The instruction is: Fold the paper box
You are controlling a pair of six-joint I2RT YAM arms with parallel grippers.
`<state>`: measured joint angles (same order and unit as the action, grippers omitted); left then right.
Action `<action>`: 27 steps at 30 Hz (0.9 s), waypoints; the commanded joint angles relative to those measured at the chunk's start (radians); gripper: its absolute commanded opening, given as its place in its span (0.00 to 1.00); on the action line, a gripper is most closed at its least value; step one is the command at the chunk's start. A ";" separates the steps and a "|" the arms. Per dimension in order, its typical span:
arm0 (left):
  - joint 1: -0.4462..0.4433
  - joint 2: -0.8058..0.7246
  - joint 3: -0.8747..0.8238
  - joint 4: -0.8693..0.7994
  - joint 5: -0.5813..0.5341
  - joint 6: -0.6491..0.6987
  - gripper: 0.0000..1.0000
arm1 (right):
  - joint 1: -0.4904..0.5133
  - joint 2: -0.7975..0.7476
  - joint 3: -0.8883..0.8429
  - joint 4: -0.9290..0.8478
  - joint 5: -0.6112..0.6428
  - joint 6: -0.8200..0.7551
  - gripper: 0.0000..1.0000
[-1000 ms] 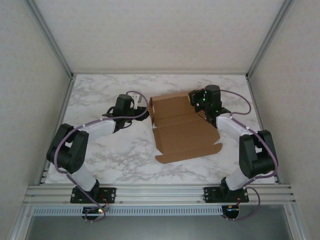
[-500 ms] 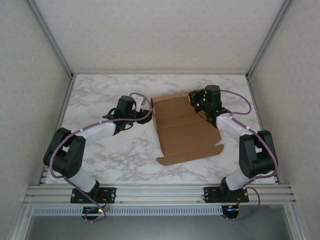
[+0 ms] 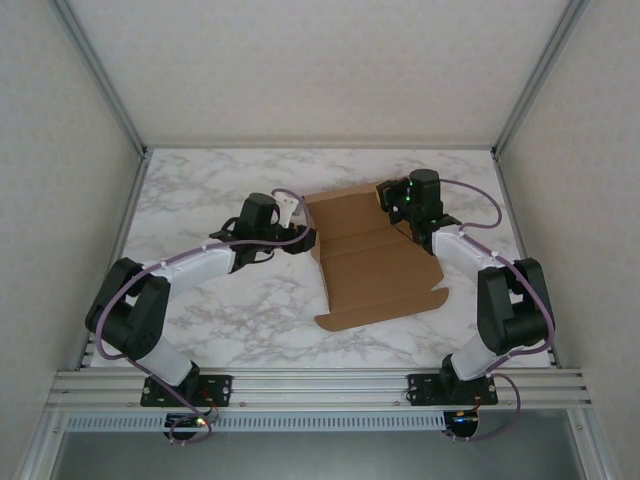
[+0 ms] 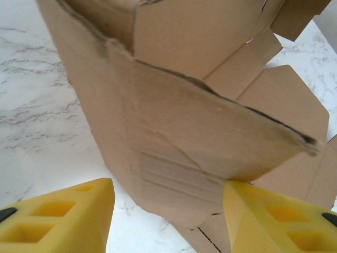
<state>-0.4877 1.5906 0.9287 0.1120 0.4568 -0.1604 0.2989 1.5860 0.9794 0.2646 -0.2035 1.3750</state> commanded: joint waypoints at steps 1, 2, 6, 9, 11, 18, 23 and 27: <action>-0.009 0.028 0.039 0.011 0.000 -0.010 0.58 | 0.006 0.006 0.026 -0.005 0.000 -0.019 0.00; -0.009 0.034 0.042 0.016 -0.016 -0.010 0.58 | 0.006 0.005 0.026 -0.005 0.000 -0.018 0.00; -0.009 0.070 0.077 0.037 -0.047 -0.020 0.57 | 0.008 0.001 0.024 -0.007 -0.006 -0.017 0.00; -0.009 0.105 0.114 0.044 -0.046 -0.027 0.56 | 0.011 0.000 0.022 -0.004 -0.018 -0.011 0.00; -0.009 0.122 0.130 0.050 -0.063 -0.031 0.55 | 0.015 -0.004 0.019 -0.008 -0.020 -0.018 0.00; -0.004 0.165 0.166 0.068 -0.082 -0.037 0.54 | 0.016 0.014 0.001 -0.018 -0.041 -0.036 0.00; 0.029 0.186 0.176 0.086 -0.032 -0.051 0.53 | 0.015 0.029 0.020 -0.044 -0.051 -0.048 0.00; 0.068 0.197 0.162 0.124 0.032 -0.076 0.53 | 0.017 0.055 0.067 -0.124 -0.054 -0.047 0.00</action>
<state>-0.4488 1.7596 1.0733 0.1688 0.4438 -0.2066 0.3004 1.6115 1.0019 0.2344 -0.1890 1.3670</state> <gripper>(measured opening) 0.529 0.034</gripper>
